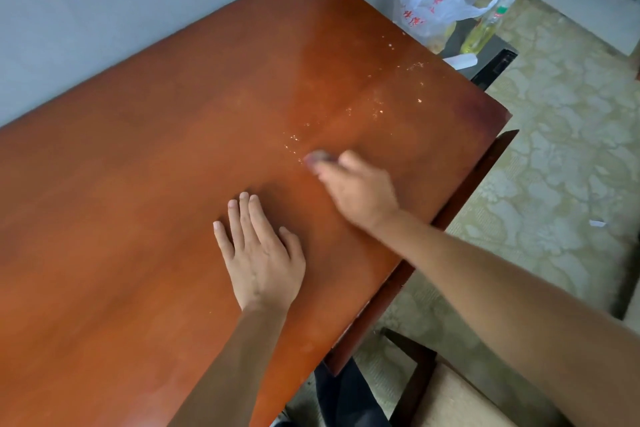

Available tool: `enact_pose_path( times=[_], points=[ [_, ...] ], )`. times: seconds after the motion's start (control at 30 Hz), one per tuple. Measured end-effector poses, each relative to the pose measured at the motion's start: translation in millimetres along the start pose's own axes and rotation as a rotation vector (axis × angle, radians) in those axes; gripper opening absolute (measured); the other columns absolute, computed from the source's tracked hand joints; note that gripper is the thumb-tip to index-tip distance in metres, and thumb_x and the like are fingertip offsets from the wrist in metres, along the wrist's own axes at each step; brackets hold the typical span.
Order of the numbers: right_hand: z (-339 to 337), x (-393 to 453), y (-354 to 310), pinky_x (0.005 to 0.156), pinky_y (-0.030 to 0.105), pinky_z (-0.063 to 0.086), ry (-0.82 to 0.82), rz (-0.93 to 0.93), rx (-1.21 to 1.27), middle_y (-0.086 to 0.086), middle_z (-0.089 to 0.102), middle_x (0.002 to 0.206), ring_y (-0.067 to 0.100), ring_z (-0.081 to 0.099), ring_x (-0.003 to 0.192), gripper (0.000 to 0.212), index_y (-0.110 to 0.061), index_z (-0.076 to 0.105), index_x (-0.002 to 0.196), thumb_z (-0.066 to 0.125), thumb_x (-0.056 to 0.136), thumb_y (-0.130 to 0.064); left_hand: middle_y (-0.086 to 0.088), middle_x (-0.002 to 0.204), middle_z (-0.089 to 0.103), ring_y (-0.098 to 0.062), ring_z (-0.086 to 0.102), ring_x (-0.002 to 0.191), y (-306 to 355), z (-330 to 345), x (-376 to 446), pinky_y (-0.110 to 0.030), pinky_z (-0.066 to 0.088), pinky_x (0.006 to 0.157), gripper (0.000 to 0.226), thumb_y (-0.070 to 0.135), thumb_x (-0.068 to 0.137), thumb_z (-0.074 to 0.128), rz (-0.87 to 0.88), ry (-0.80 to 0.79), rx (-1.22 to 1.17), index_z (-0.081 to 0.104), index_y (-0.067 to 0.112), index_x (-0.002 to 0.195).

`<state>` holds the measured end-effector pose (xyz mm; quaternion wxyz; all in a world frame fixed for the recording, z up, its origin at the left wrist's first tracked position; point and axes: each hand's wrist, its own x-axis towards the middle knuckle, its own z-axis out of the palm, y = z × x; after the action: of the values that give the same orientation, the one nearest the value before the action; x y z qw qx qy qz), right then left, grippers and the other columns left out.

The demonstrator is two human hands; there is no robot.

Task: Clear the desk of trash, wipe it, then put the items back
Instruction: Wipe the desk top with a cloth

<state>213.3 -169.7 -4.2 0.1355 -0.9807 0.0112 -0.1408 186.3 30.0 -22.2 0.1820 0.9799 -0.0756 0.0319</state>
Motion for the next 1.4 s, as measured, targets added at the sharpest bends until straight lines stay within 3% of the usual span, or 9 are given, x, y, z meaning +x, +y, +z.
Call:
enact_pose_path(
  times=[0.2, 0.37, 0.5, 0.6, 0.77, 0.83, 0.97, 1.1, 1.4],
  points=[
    [-48, 26, 81, 0.069, 0.037, 0.057, -0.055, 0.331, -0.108, -0.001, 0.052, 0.091, 0.02, 0.059, 0.065, 0.034, -0.029, 0.066, 0.133, 0.044, 0.108, -0.037, -0.018, 0.161, 0.04, -0.033, 0.03, 0.154, 2, -7, 4, -0.057, 0.022, 0.125, 0.067, 0.024, 0.088, 0.04, 0.001, -0.057, 0.024, 0.045, -0.001, 0.15],
    [-6, 10, -46, 0.044, 0.032, 0.048, -0.037, -0.132, 0.049, -0.004, 0.048, 0.083, 0.016, 0.052, 0.056, 0.028, -0.027, 0.07, 0.122, 0.053, 0.103, -0.038, -0.014, 0.139, 0.064, -0.027, 0.061, 0.13, -48, -23, 25, -0.044, 0.057, 0.097, 0.055, 0.016, 0.087, 0.047, 0.282, 0.067, 0.022, 0.061, 0.002, 0.139],
    [24, -7, -107, 0.045, 0.034, 0.049, -0.144, -0.27, 0.082, -0.002, 0.054, 0.084, 0.015, 0.061, 0.065, 0.033, -0.023, 0.068, 0.126, 0.049, 0.104, -0.037, -0.016, 0.162, 0.039, -0.03, 0.031, 0.154, -69, -21, 33, -0.048, 0.025, 0.126, 0.064, 0.017, 0.093, 0.041, 0.253, 0.029, -0.016, 0.037, 0.0, 0.155],
    [26, 13, -75, 0.046, 0.034, 0.049, -0.068, -0.197, -0.037, -0.005, 0.053, 0.083, 0.015, 0.064, 0.065, 0.026, -0.03, 0.069, 0.118, 0.051, 0.103, -0.04, -0.013, 0.167, 0.029, -0.028, 0.019, 0.158, -64, -20, 33, -0.052, 0.016, 0.128, 0.072, 0.025, 0.091, 0.045, 0.237, -0.036, 0.059, 0.031, 0.005, 0.159],
    [-2, 40, 21, 0.056, 0.035, 0.051, 0.031, 0.277, -0.151, -0.009, 0.044, 0.08, 0.01, 0.043, 0.054, 0.029, -0.019, 0.067, 0.126, 0.046, 0.108, -0.029, 0.0, 0.173, 0.012, -0.027, 0.003, 0.16, -60, -23, 40, -0.062, 0.006, 0.126, 0.073, 0.053, 0.098, 0.03, 0.231, -0.214, 0.232, 0.017, 0.027, 0.165],
    [-14, 43, 43, 0.067, 0.043, 0.056, -0.024, 0.381, -0.165, 0.001, 0.053, 0.09, 0.02, 0.056, 0.066, 0.036, -0.015, 0.064, 0.132, 0.04, 0.109, -0.029, 0.002, 0.173, 0.007, -0.028, -0.001, 0.16, -58, -24, 41, -0.064, 0.003, 0.124, 0.072, 0.059, 0.099, 0.025, 0.23, -0.241, 0.25, 0.015, 0.031, 0.165],
    [-13, 56, -5, 0.06, 0.03, 0.05, 0.049, 0.248, 0.033, -0.006, 0.054, 0.084, 0.016, 0.061, 0.062, 0.037, -0.031, 0.066, 0.132, 0.039, 0.107, -0.039, 0.002, 0.173, 0.009, -0.029, 0.001, 0.16, -57, -26, 44, -0.065, 0.005, 0.124, 0.073, 0.06, 0.098, 0.027, 0.226, -0.256, 0.239, 0.021, 0.03, 0.164],
    [33, 60, -98, 0.049, 0.032, 0.05, -0.123, -0.158, 0.062, -0.006, 0.05, 0.085, 0.016, 0.063, 0.061, 0.027, -0.035, 0.067, 0.124, 0.055, 0.101, -0.042, -0.001, 0.171, 0.02, -0.029, 0.004, 0.16, -57, -29, 44, -0.064, 0.007, 0.124, 0.072, 0.054, 0.096, 0.035, 0.228, -0.272, 0.216, 0.033, 0.024, 0.161],
    [40, 85, -38, 0.046, 0.028, 0.045, -0.013, -0.02, -0.132, -0.002, 0.057, 0.083, 0.015, 0.064, 0.061, 0.028, -0.032, 0.07, 0.122, 0.051, 0.104, -0.041, 0.0, 0.17, 0.024, -0.028, 0.014, 0.159, -55, -26, 43, -0.064, 0.012, 0.124, 0.071, 0.053, 0.095, 0.034, 0.213, -0.253, 0.253, 0.033, 0.028, 0.161]
  ],
)
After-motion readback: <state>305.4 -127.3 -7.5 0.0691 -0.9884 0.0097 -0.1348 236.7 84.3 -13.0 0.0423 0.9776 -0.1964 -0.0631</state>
